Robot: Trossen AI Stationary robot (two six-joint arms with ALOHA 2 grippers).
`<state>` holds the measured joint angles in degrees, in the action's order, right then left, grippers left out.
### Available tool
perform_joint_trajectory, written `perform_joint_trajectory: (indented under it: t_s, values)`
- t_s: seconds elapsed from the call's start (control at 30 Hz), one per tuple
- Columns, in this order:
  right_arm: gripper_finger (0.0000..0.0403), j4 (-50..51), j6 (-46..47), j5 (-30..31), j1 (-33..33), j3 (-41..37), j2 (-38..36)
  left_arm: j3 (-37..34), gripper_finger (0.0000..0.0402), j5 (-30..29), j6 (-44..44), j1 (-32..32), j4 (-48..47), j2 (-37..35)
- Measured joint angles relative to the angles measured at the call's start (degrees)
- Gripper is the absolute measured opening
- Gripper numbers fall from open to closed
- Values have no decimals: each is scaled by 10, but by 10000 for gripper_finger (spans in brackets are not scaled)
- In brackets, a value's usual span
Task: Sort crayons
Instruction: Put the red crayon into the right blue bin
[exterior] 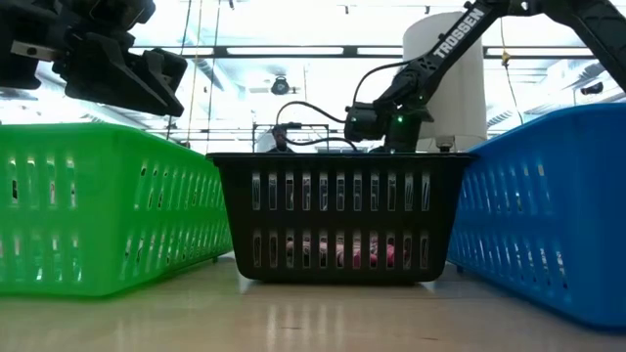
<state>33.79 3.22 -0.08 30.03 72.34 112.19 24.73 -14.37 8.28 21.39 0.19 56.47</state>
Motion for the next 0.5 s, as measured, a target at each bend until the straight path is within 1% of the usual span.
perform_joint_trajectory:
  t_s: [0.1, 0.2, 0.5]
  values:
    - [38, 0, -3, 18, -11, 0, 2, 0, 105, 0, -3, 0, 0, 0]
    - [28, 0, -2, 24, -20, 0, 2, 0, 105, 0, -6, 1, 0, 0]
    - [32, 1, 3, 39, -43, 0, 1, 0, 105, 0, -15, 1, 0, 0]
